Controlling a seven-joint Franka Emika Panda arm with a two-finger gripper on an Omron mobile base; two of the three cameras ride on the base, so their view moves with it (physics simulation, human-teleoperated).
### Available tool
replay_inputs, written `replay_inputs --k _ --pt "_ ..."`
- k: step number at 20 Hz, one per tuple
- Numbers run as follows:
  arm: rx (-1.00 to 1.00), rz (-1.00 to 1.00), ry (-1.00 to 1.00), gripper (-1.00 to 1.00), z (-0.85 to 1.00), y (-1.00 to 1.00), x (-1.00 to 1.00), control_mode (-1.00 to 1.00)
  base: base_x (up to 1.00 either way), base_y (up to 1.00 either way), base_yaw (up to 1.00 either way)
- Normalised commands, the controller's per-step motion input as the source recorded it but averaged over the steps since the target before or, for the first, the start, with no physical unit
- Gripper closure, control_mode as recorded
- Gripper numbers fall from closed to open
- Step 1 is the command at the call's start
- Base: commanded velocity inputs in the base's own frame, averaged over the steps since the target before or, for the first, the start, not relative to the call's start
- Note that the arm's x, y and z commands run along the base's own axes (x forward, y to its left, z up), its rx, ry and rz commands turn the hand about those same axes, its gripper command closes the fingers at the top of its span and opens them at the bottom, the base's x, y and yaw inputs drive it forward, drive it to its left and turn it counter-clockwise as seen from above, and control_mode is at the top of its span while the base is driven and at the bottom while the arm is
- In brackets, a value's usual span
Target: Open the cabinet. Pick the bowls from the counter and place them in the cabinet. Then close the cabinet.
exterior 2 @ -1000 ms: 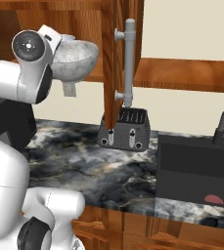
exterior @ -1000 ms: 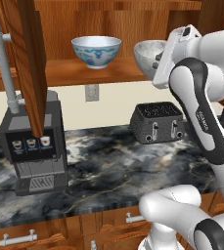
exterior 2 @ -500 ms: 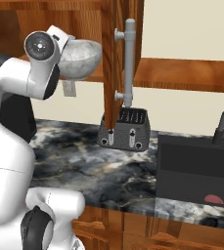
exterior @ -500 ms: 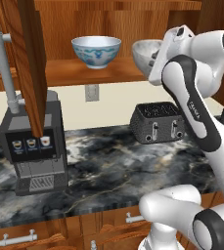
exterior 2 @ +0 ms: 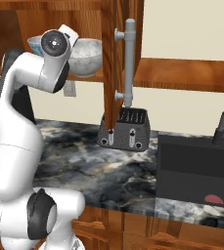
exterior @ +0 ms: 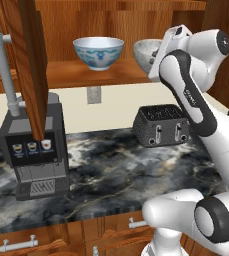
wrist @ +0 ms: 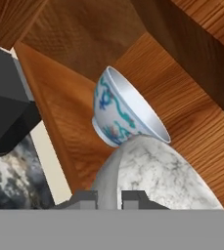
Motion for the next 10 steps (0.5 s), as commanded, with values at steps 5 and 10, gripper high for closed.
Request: replay_inputs --k 5,10 --pt "-0.01 0.0 0.0 1.0 0.0 -0.06 0.47 -1.0 0.0 0.0 0.0" --pt "-0.02 0.0 0.0 1.0 0.0 -0.02 0.45 -1.0 0.0 0.0 0.0"
